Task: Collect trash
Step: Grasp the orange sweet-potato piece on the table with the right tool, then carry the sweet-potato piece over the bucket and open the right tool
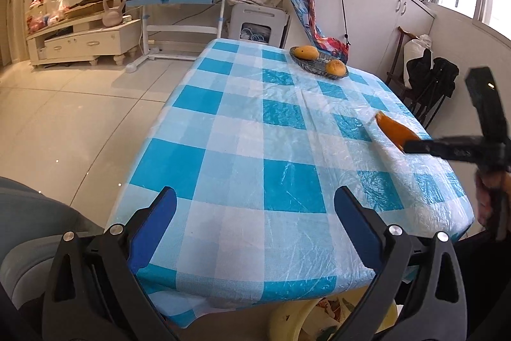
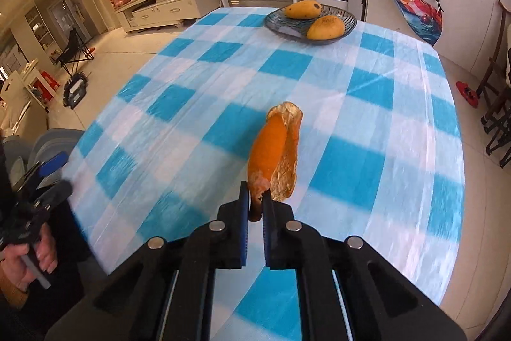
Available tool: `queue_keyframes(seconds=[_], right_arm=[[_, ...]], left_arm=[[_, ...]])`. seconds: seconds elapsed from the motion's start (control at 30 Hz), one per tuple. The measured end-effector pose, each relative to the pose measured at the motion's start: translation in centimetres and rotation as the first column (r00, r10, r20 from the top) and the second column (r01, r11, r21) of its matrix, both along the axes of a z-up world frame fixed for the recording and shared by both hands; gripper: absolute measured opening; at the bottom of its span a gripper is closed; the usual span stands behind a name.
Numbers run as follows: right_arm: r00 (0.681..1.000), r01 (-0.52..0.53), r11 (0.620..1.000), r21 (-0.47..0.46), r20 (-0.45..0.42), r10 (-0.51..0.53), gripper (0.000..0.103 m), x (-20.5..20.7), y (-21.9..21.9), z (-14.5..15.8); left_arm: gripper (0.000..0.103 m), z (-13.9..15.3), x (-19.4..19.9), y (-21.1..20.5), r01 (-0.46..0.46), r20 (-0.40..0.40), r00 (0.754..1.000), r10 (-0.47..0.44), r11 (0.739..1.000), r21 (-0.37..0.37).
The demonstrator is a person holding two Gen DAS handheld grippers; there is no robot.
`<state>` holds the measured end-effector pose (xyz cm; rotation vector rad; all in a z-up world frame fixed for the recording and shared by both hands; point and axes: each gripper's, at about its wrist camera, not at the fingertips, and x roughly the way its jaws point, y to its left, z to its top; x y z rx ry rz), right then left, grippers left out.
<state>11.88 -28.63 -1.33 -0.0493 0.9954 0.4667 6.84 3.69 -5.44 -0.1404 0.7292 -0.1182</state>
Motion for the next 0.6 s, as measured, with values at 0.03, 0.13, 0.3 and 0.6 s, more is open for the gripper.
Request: queue_keyframes(seconds=[0.03, 0.13, 0.3, 0.6], right_arm=[[1.000, -0.006, 1.000, 0.012, -0.012, 0.006, 0.008, -2.2, 0.2, 0.1], [0.999, -0.023, 1.000, 0.013, -0.045, 0.024, 0.008, -8.0, 1.1, -0.3], [0.993, -0.011, 1.000, 0.001, -0.118, 0.011, 0.008, -14.1, 2.2, -2.2], [0.995, 0.035, 0.999, 0.011, -0.093, -0.034, 0.058, -16.5, 2.3, -1.9]], left_arm=[[0.095, 0.0, -0.1, 0.1, -0.001, 0.000, 1.000, 0.001, 1.000, 0.001], [0.095, 0.2, -0.9, 0.2, 0.004, 0.011, 1.000, -0.004, 1.000, -0.005], [0.095, 1.1, -3.6, 0.0, 0.044, 0.040, 0.998, -0.044, 0.999, -0.007], [0.096, 2.0, -7.8, -1.0, 0.106, 0.059, 0.993, -0.105, 0.994, -0.020]])
